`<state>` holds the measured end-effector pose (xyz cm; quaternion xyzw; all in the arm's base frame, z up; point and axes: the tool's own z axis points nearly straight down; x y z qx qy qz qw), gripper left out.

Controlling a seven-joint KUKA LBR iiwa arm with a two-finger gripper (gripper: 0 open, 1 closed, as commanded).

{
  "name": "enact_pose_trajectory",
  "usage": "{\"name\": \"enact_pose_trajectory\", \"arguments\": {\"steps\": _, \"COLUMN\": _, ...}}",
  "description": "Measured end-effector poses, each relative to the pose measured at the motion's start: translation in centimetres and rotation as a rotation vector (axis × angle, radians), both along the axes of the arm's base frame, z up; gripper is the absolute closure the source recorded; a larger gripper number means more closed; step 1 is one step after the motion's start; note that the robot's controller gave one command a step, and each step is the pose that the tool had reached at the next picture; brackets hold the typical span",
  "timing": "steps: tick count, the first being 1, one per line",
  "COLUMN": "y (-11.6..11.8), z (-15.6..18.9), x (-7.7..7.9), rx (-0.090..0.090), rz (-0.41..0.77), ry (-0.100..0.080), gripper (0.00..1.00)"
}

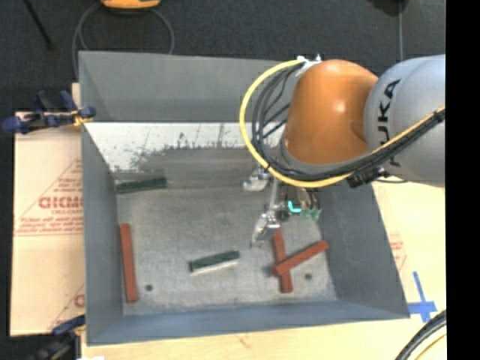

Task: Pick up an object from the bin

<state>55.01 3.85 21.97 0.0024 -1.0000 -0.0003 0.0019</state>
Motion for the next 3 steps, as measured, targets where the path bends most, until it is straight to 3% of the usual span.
{"name": "enact_pose_trajectory", "arguments": {"steps": 1, "y": 0.0, "z": 0.4, "x": 0.2, "rx": 0.001, "rz": -0.001, "ry": -0.007, "gripper": 0.00}}
{"name": "enact_pose_trajectory", "arguments": {"steps": 2, "y": 1.7, "z": -5.2, "x": -1.8, "rx": 0.001, "rz": -0.034, "ry": -0.012, "gripper": 0.00}}
{"name": "enact_pose_trajectory", "arguments": {"steps": 3, "y": 3.5, "z": -13.9, "x": 0.6, "rx": 0.000, "rz": 0.109, "ry": -0.007, "gripper": 1.00}}
